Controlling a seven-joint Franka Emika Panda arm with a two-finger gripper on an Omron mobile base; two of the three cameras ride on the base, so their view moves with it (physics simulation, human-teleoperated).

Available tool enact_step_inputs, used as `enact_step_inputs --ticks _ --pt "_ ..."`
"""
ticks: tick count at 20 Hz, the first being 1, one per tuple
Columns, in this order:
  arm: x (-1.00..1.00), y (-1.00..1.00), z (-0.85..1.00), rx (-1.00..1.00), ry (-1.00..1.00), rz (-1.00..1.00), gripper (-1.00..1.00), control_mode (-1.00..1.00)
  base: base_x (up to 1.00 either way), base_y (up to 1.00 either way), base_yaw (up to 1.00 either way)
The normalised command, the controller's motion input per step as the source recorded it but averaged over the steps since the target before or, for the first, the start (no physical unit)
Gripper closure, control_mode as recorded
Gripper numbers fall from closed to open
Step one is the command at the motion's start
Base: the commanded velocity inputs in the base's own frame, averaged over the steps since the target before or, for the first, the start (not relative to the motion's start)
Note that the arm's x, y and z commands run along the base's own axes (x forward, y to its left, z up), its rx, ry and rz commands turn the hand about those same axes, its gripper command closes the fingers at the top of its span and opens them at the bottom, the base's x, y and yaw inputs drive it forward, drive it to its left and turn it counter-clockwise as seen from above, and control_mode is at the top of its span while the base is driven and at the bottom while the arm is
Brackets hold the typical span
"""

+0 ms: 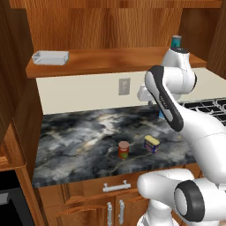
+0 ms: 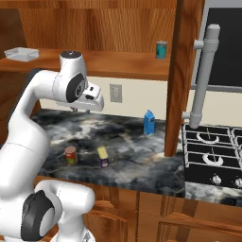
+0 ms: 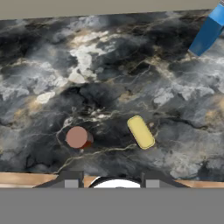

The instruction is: Pick the cans from the counter and place them in their designated side in the cabinet.

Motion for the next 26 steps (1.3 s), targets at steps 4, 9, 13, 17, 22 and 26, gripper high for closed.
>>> enact_step_inputs --ticks 4,9,13,17,22,26 --pt "-0.05 0.01 0.00 0.00 0.00 0.00 -1.00 -1.00 0.00 0.00 0.00" --pt "-0.11 0.26 0.00 0.00 -0.01 0.00 -1.00 -1.00 0.00 0.00 0.00" --pt "-0.11 0.45 -0.04 0.00 0.00 0.00 -1.00 -1.00 0.00 0.00 0.00" --pt "-0.05 0.48 -0.03 0.00 0.00 0.00 -1.00 -1.00 0.00 0.00 0.00" --pt "0.00 0.45 -0.07 0.00 0.00 0.00 -1.00 -1.00 0.00 0.00 0.00" --pt "0.00 0.31 -0.11 0.00 0.00 0.03 -1.00 -1.00 0.00 0.00 0.00"
